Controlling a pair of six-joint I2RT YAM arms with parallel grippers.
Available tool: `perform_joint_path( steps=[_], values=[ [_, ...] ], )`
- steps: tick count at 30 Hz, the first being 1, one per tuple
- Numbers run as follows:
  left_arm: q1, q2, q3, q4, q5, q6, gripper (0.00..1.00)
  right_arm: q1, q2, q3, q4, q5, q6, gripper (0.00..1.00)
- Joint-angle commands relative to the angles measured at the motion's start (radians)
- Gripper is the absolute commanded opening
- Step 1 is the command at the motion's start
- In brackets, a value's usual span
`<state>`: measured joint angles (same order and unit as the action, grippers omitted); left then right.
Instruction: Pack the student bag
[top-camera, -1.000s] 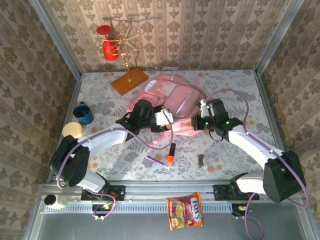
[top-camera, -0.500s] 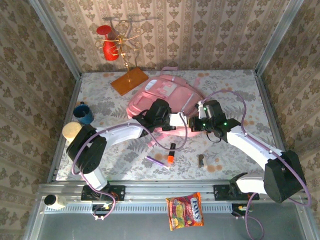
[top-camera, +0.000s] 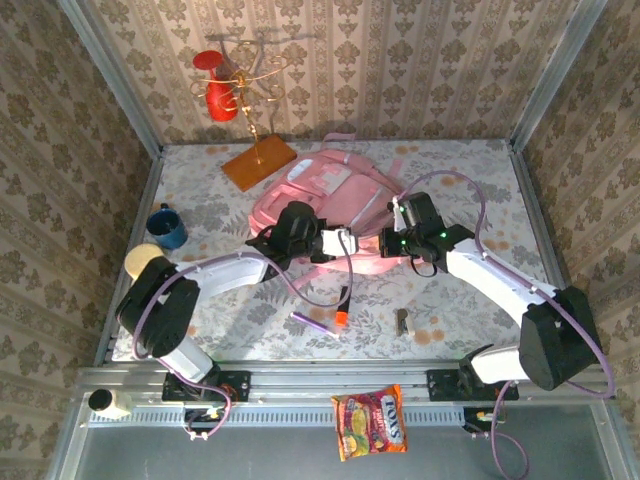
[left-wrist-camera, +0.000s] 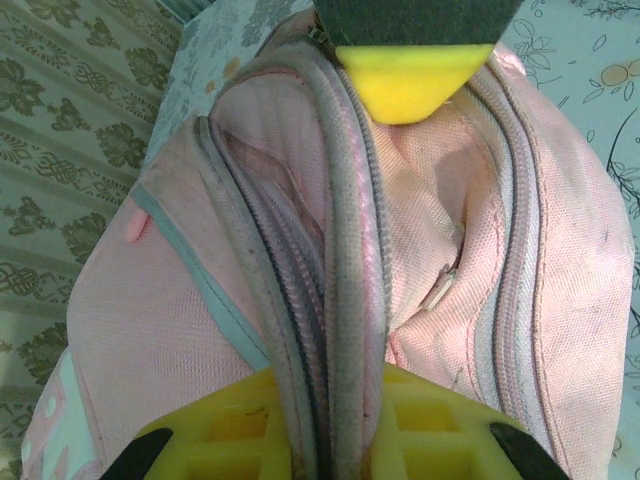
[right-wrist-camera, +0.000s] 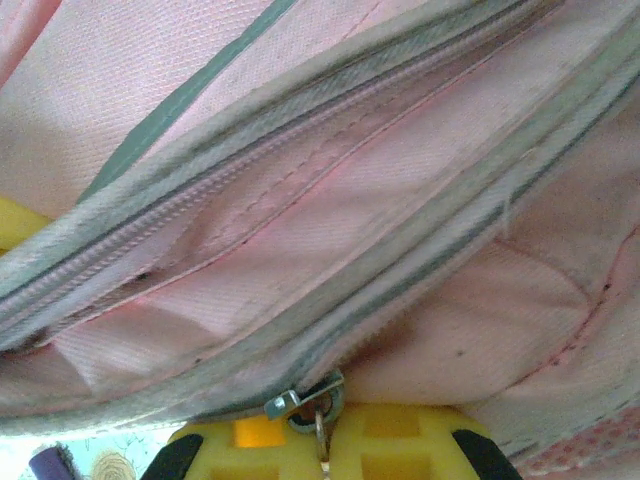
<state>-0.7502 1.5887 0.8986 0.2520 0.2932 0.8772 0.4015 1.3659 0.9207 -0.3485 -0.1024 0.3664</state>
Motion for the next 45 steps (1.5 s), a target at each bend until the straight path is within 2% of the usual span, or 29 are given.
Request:
perform_joint_path(
  steps=[1,7,11,17,21,24,25,29,32,34,35,36,39,41,43,45],
  values=[
    [0.096,-0.069,-0.046,-0.121,-0.053,0.010,0.00,-0.129,0.004,0.013,-0.126,0.336,0.006,0.00],
    [0.119,-0.084,-0.065,-0.147,-0.007,0.033,0.00,-0.170,0.020,0.054,-0.135,0.319,-0.018,0.00],
    [0.130,-0.112,-0.099,-0.151,-0.019,0.080,0.00,-0.230,0.057,0.078,-0.137,0.259,-0.027,0.00],
    [0.143,-0.072,-0.079,-0.185,-0.107,0.104,0.00,-0.289,0.033,0.069,-0.087,0.022,-0.012,0.00],
    [0.143,-0.030,-0.063,-0.175,-0.136,0.097,0.00,-0.302,-0.051,0.057,-0.042,-0.205,-0.012,0.00],
    [0.143,-0.018,-0.058,-0.166,-0.139,0.092,0.00,-0.301,-0.079,0.060,-0.057,-0.265,0.005,0.00],
    [0.143,-0.017,-0.057,-0.166,-0.140,0.092,0.00,-0.302,-0.088,0.060,-0.068,-0.258,0.011,0.00],
    [0.146,-0.031,-0.071,-0.146,-0.109,0.077,0.00,-0.295,-0.060,0.079,-0.146,-0.102,-0.014,0.00],
    [0.146,-0.043,-0.072,-0.148,-0.078,0.066,0.00,-0.256,-0.065,0.039,-0.101,-0.076,-0.041,0.00],
    [0.149,-0.053,-0.080,-0.146,-0.062,0.066,0.00,-0.201,-0.081,0.012,-0.047,-0.100,-0.102,0.00],
    [0.152,-0.060,-0.086,-0.144,-0.043,0.068,0.00,-0.178,-0.083,0.004,-0.025,-0.122,-0.131,0.04],
    [0.155,-0.070,-0.094,-0.138,-0.024,0.069,0.00,-0.157,-0.080,-0.002,0.003,-0.151,-0.162,0.14],
    [0.160,-0.087,-0.114,-0.137,0.010,0.082,0.00,-0.149,-0.046,-0.007,0.083,-0.178,-0.176,0.32],
    [0.162,-0.085,-0.111,-0.171,0.019,0.078,0.00,-0.155,-0.012,-0.005,0.153,-0.193,-0.144,0.37],
    [0.162,-0.076,-0.090,-0.228,0.041,0.048,0.13,-0.154,0.034,0.006,0.213,-0.220,-0.096,0.39],
    [0.161,-0.082,-0.082,-0.259,0.088,-0.005,0.37,-0.143,0.102,0.019,0.262,-0.221,-0.058,0.40]
  ],
)
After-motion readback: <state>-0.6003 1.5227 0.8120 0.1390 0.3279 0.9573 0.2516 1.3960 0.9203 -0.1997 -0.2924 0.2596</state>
